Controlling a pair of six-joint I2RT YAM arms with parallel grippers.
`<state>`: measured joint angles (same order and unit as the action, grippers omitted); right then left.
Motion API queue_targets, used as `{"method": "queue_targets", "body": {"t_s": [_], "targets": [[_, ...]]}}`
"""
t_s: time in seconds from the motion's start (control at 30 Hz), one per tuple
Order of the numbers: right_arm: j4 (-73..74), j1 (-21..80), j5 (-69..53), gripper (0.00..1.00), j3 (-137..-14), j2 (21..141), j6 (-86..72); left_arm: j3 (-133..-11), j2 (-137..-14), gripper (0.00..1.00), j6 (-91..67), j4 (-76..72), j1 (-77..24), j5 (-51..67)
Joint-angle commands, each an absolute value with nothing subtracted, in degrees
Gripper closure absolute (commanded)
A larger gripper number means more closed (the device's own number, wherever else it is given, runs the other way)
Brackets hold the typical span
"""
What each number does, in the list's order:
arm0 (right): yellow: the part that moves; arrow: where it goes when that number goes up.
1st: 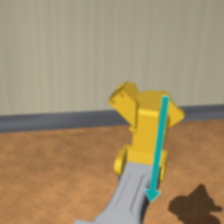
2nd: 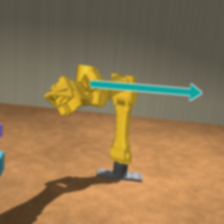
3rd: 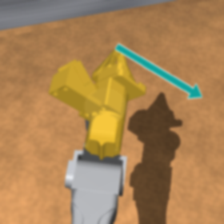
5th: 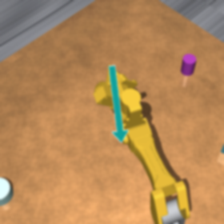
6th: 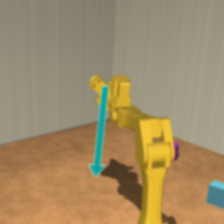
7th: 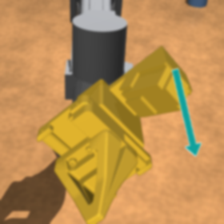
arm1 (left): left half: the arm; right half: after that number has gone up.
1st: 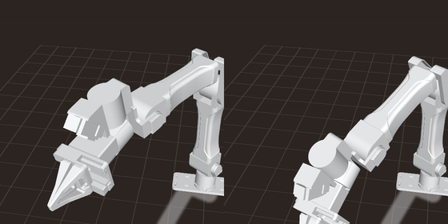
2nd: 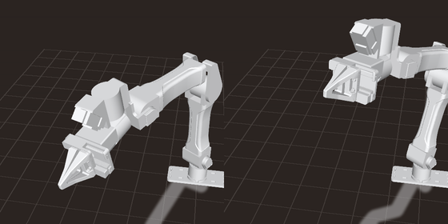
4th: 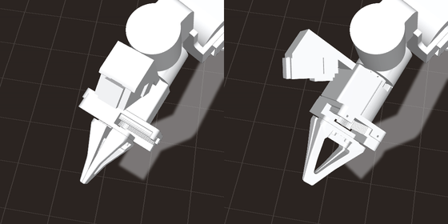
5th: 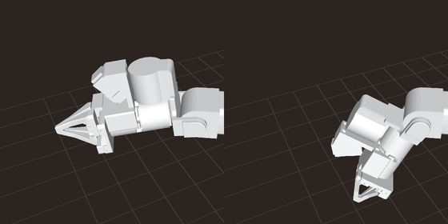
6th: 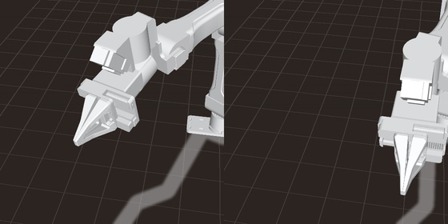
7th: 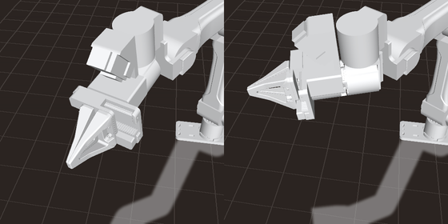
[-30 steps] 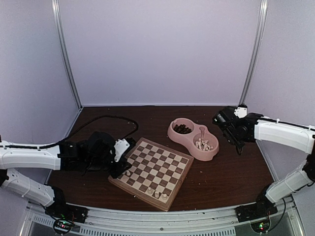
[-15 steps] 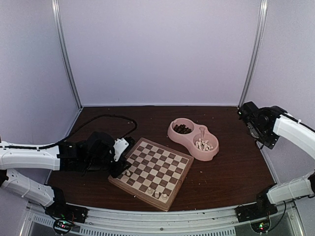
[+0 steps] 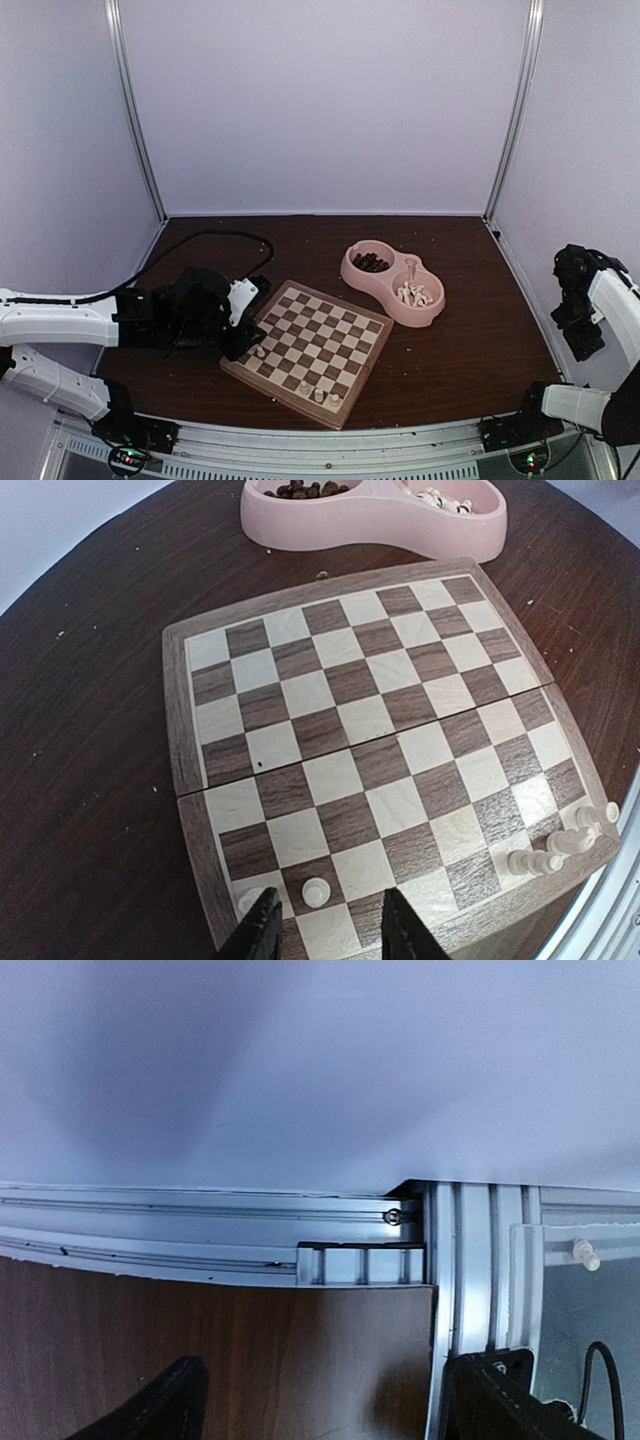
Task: Set up the chess pieces on the board
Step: Pick up the pawn from the corner of the board.
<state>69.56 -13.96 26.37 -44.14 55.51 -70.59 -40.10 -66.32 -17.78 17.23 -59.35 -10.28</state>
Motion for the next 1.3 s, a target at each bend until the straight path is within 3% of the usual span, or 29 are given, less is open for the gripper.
{"method": "queue_targets", "body": {"t_s": [0.0,0.23,0.33,0.5,0.73,0.93,1.1,1.27], "targets": [[70.9,-24.2,21.24,0.12,-44.15,53.31,-64.0,-39.39,-63.21,0.64,-20.7,16.54,-59.59,-10.4],[73.59,-35.63,18.74,0.13,-43.12,51.79,-58.68,-37.48,-56.39,0.62,-23.17,17.5,-59.59,-8.9],[74.04,-37.63,18.44,0.2,-43.28,48.68,-56.86,-37.16,-55.12,0.61,-24.59,17.37,-59.59,-7.56],[80.81,-37.66,20.18,0.18,-47.9,45.49,-59.87,-37.86,-55.81,0.57,-27.28,16.9,-59.59,-4.66],[83.96,-37.71,23.39,0.15,-53.27,43.93,-58.87,-38.67,-53.82,0.43,-25.75,19.56,-59.57,-18.58],[78.15,-37.71,22.41,0.14,-49.5,41.77,-57.58,-36.59,-50.58,0.11,-20.18,18.37,-59.23,-34.19],[73.41,-37.71,19.85,0.14,-45.42,44.46,-55.72,-31.27,-51.37,0.09,-12.24,9.38,-54.41,-43.41],[72.3,-37.71,20.44,0.18,-45.49,45.59,-54.41,-23.92,-49.75,0.11,-4.98,-3.8,-43.98,-39.33]]}}
